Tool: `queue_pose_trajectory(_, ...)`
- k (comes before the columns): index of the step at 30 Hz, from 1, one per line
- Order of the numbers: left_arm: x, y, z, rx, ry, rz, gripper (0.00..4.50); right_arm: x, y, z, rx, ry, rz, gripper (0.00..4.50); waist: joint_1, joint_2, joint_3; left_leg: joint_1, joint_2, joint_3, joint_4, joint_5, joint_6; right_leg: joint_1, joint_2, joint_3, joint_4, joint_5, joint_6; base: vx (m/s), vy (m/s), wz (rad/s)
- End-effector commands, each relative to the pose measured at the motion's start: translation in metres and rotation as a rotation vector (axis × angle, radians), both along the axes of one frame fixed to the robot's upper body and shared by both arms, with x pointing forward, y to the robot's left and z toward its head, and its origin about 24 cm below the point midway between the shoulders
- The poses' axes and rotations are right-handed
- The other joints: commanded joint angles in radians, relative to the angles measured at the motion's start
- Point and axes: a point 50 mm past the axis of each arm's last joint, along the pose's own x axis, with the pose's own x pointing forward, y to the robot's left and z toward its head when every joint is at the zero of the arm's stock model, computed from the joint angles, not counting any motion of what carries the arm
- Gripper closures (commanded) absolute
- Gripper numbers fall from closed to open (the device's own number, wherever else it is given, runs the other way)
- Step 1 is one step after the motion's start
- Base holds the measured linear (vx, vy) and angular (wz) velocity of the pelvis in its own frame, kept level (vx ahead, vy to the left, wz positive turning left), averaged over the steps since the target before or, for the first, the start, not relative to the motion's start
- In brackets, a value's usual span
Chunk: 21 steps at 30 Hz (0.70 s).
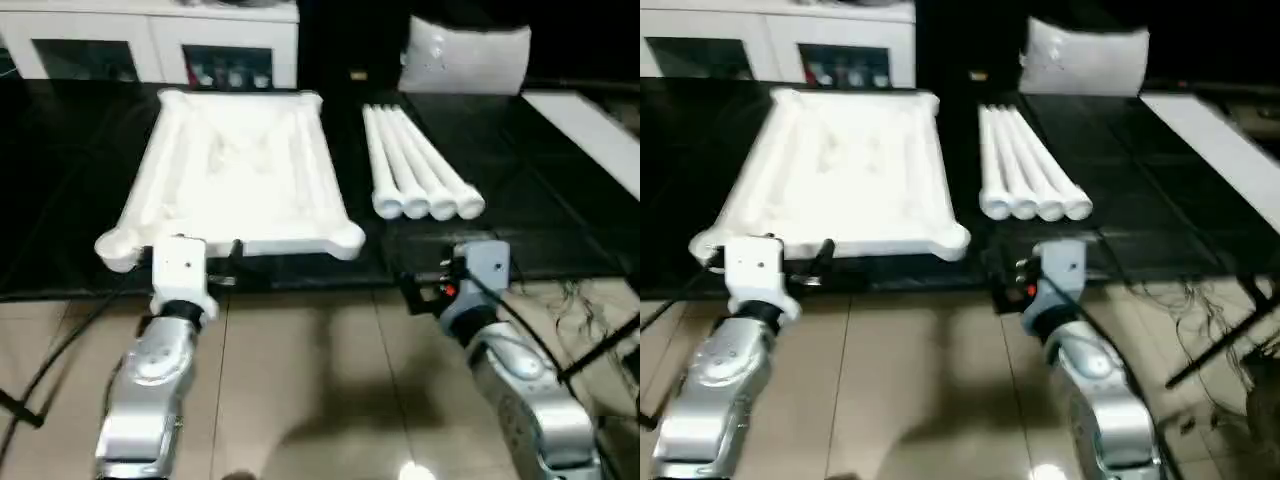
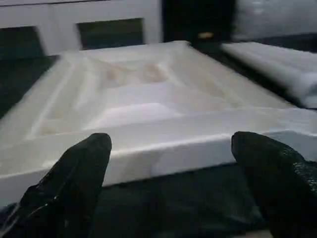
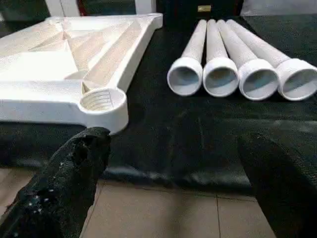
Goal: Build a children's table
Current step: Move to table
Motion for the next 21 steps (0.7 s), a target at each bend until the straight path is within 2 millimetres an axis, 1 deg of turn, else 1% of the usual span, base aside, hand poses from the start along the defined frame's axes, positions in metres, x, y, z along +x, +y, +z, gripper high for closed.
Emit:
queue_pose_trajectory(1, -0.0003, 0.0048, 0.0051, 0.013, -0.021, 0.013, 0.06, 0.0005, 0.0067, 0.0081, -0.003, -0.043, 0.039, 0.0, 0.023, -0.013, -0.032, 0.008, 0.035, 0.015, -0.053, -0.143, 0.02, 0.027, -0.092, 0.057, -0.134, -0.31, -0.034, -0.057, -0.093, 0.04)
queue_pose_trajectory(2, -0.0006, 0.0057, 0.0068, -0.006, -0.031, 0.011, 0.06, -0.0001, 0.0076, 0.0072, 0.004, -0.035, 0.042, 0.0, 0.02, -0.005, -0.028, 0.014, 0.046, 0.021, -0.066, -0.196, -0.007, 0.019, -0.081, 0.053, -0.135, -0.393, -0.041, -0.05, -0.053, 0.06)
queue_pose_trajectory(3, -0.001, 0.0063, 0.0076, -0.016, -0.035, 0.009, 0.06, -0.0004, 0.0079, 0.007, 0.011, -0.032, 0.043, 0.0, 0.019, -0.001, -0.027, 0.022, 0.057, 0.025, -0.076, -0.253, -0.031, 0.01, -0.07, 0.048, -0.133, -0.414, -0.051, -0.05, -0.053, 0.06)
queue_pose_trajectory(4, -0.001, 0.0063, 0.0076, -0.016, -0.035, 0.009, 0.06, -0.0004, 0.0079, 0.007, 0.011, -0.032, 0.043, 0.0, 0.017, -0.001, -0.026, 0.022, 0.062, 0.026, -0.082, -0.276, -0.04, 0.009, -0.065, 0.045, -0.13, -0.407, -0.056, 0.0, 0.0, 0.0)
queue_pose_trajectory(5, -0.0011, 0.0064, 0.0076, -0.017, -0.034, 0.008, 0.06, -0.0005, 0.008, 0.007, 0.012, -0.032, 0.043, 0.0, 0.018, 0.002, -0.026, 0.022, 0.067, 0.027, -0.088, -0.308, -0.053, 0.008, -0.061, 0.043, -0.125, -0.372, -0.061, 0.0, 0.0, 0.0)
queue_pose_trajectory(6, -0.0012, 0.0061, 0.0075, -0.016, -0.033, 0.005, 0.06, -0.0006, 0.0079, 0.0071, 0.011, -0.032, 0.044, 0.0, 0.019, 0.003, -0.028, 0.02, 0.07, 0.025, -0.093, -0.31, -0.06, 0.012, -0.06, 0.043, -0.118, -0.314, -0.066, 0.0, 0.0, 0.0)
queue_pose_trajectory(7, -0.0012, 0.0059, 0.0074, -0.015, -0.033, 0.002, 0.06, -0.0007, 0.0078, 0.0072, 0.009, -0.032, 0.045, 0.0, 0.022, 0.007, -0.029, 0.022, 0.072, 0.025, -0.094, -0.31, -0.062, 0.011, -0.058, 0.043, -0.114, -0.253, -0.075, 0.0, 0.0, 0.0)
queue_pose_trajectory(8, -0.0011, 0.0051, 0.0079, -0.011, -0.037, -0.002, 0.06, -0.0009, 0.0074, 0.0071, 0.003, -0.033, 0.047, 0.0, 0.022, 0.006, -0.03, 0.025, 0.073, 0.026, -0.094, -0.322, -0.064, 0.012, -0.058, 0.043, -0.113, -0.237, -0.079, 0.0, 0.0, 0.0)
queue_pose_trajectory(9, -0.0009, 0.0042, 0.0087, -0.004, -0.042, -0.005, 0.06, -0.0011, 0.0069, 0.007, -0.002, -0.035, 0.048, 0.0, 0.023, 0.008, -0.03, 0.034, 0.073, 0.026, -0.098, -0.382, -0.069, 0.019, -0.059, 0.041, -0.113, -0.263, -0.081, 0.0, 0.0, 0.0)
queue_pose_trajectory(10, -0.0007, 0.0033, 0.0092, -0.001, -0.045, -0.007, 0.06, -0.0013, 0.0062, 0.0067, -0.007, -0.038, 0.048, 0.0, 0.023, 0.007, -0.03, 0.035, 0.074, 0.025, -0.099, -0.391, -0.067, 0.021, -0.06, 0.041, -0.115, -0.263, -0.081, 0.0, 0.0, 0.0)
queue_pose_trajectory(11, -0.0004, 0.0026, 0.0098, -0.001, -0.049, -0.008, 0.06, -0.0014, 0.0056, 0.0064, -0.011, -0.04, 0.047, 0.0, 0.022, 0.01, -0.032, 0.04, 0.074, 0.025, -0.102, -0.421, -0.062, 0.029, -0.059, 0.038, -0.119, -0.274, -0.084, 0.0, 0.0, 0.0)
queue_pose_trajectory(12, -0.0004, 0.0021, 0.01, -0.002, -0.05, -0.009, 0.06, -0.0016, 0.0052, 0.0062, -0.013, -0.041, 0.046, 0.0, 0.021, 0.008, -0.034, 0.042, 0.072, 0.028, -0.103, -0.428, -0.044, 0.041, -0.055, 0.035, -0.125, -0.27, -0.091, 0.0, 0.0, 0.0)
queue_pose_trajectory(13, -0.0004, 0.0018, 0.0102, -0.004, -0.051, -0.009, 0.06, -0.0017, 0.0048, 0.0061, -0.016, -0.044, 0.046, 0.0, 0.019, 0.011, -0.034, 0.052, 0.071, 0.032, -0.106, -0.442, -0.023, 0.05, -0.047, 0.028, -0.131, -0.271, -0.106, 0.062, 0.025, 0.0)
queue_pose_trajectory(14, -0.0005, 0.0018, 0.0105, -0.005, -0.054, -0.01, 0.06, -0.0017, 0.0047, 0.0062, -0.018, -0.046, 0.047, 0.0, 0.018, 0.013, -0.029, 0.057, 0.07, 0.034, -0.109, -0.456, -0.012, 0.053, -0.046, 0.025, -0.136, -0.287, -0.115, 0.081, 0.021, 0.0)
queue_pose_trajectory(15, -0.0005, 0.0021, 0.0114, -0.008, -0.059, -0.012, 0.06, -0.0011, 0.005, 0.0073, -0.022, -0.054, 0.05, 0.0, 0.016, 0.01, -0.027, 0.06, 0.064, 0.041, -0.11, -0.456, 0.007, 0.067, -0.045, 0.023, -0.146, -0.316, -0.127, 0.081, 0.021, 0.0)
queue_pose_trajectory(16, -0.0005, 0.0021, 0.0114, -0.008, -0.059, -0.012, 0.06, -0.0011, 0.005, 0.0073, -0.022, -0.054, 0.05, 0.0, 0.016, 0.008, -0.027, 0.063, 0.063, 0.044, -0.11, -0.445, 0.015, 0.072, -0.046, 0.023, -0.151, -0.324, -0.132, 0.09, 0.021, -0.04)
queue_pose_trajectory(17, -0.0002, 0.0023, 0.0122, -0.011, -0.063, -0.012, 0.06, -0.0001, 0.0044, 0.0092, -0.032, -0.07, 0.045, 0.0, 0.019, 0.008, -0.03, 0.06, 0.06, 0.05, -0.111, -0.399, 0.029, 0.088, -0.049, 0.025, -0.157, -0.319, -0.135, 0.103, 0.02, -0.01)
queue_pose_trajectory(18, 0.0, 0.0024, 0.0124, -0.011, -0.063, -0.012, 0.06, 0.0004, 0.0039, 0.01, -0.038, -0.076, 0.041, 0.0, 0.019, 0.009, -0.039, 0.072, 0.062, 0.053, -0.112, -0.353, 0.047, 0.097, -0.045, 0.022, -0.157, -0.272, -0.146, 0.103, 0.02, -0.01)
queue_pose_trajectory(19, 0.0003, 0.0024, 0.0128, -0.011, -0.065, -0.013, 0.06, 0.0011, 0.0033, 0.0109, -0.046, -0.084, 0.036, 0.0, 0.037, -0.016, -0.033, -0.032, 0.022, 0.034, -0.096, -0.258, 0.131, 0.166, -0.072, -0.008, -0.176, -0.243, -0.108, 0.093, 0.031, 0.21)
queue_pose_trajectory(20, 0.0007, 0.0022, 0.0137, -0.011, -0.069, -0.018, 0.06, 0.0022, 0.0026, 0.0129, -0.043, -0.097, 0.029, 0.0, 0.032, 0.019, -0.052, -0.016, 0.011, 0.019, -0.067, -0.089, 0.27, 0.179, -0.094, -0.052, -0.189, -0.17, -0.076, 0.111, 0.032, 0.53)
queue_pose_trajectory(21, 0.0007, 0.002, 0.014, -0.011, -0.07, -0.02, 0.06, 0.0024, 0.0023, 0.0138, -0.031, -0.101, 0.023, 0.0, 0.027, 0.026, -0.051, -0.012, 0.007, 0.011, -0.063, -0.046, 0.303, 0.185, -0.084, -0.069, -0.193, -0.151, -0.077, 0.111, 0.032, 0.53)
